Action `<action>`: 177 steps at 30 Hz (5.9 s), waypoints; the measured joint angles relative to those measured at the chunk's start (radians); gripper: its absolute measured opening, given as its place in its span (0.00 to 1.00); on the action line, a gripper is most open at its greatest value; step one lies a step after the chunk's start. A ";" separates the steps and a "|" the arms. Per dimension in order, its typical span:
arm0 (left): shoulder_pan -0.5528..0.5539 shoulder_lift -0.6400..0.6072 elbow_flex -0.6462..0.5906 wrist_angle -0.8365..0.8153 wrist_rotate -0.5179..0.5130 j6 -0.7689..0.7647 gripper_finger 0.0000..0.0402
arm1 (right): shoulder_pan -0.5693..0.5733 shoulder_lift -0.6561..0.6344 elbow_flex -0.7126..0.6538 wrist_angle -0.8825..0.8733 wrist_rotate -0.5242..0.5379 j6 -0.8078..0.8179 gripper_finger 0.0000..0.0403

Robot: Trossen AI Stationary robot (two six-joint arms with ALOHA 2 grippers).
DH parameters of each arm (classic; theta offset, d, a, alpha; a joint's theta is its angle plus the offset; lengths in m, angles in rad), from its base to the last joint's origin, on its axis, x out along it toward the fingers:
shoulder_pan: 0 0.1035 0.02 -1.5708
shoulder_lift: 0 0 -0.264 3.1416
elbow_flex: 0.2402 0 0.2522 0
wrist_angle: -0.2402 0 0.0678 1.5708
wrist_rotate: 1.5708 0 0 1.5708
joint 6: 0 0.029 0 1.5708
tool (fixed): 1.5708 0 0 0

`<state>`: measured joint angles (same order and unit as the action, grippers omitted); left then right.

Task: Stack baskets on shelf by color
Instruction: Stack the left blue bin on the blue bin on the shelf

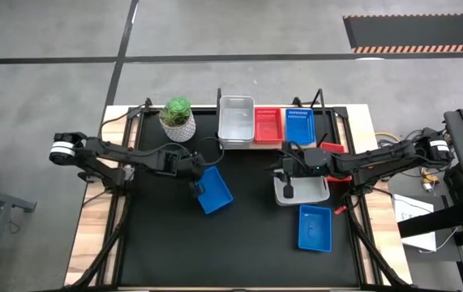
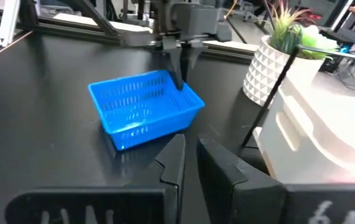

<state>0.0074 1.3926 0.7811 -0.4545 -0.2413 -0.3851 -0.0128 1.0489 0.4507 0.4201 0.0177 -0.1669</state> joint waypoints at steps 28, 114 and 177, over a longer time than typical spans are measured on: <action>-0.082 -0.297 -0.188 0.458 0.077 0.596 0.29 | 0.096 0.312 0.302 -0.010 -0.069 -0.076 0.09; -0.081 -0.597 -0.446 0.630 0.073 0.468 0.29 | -0.004 0.219 0.803 -0.984 -0.016 -0.340 0.03; -0.081 -0.595 -0.448 0.628 0.073 0.472 0.29 | -0.547 -0.137 0.262 -0.916 -0.017 -0.494 0.03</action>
<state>-0.0738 0.7979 0.3332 0.1738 -0.1686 0.0866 -0.5598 0.9120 0.7132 -0.4959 0.0006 -0.6604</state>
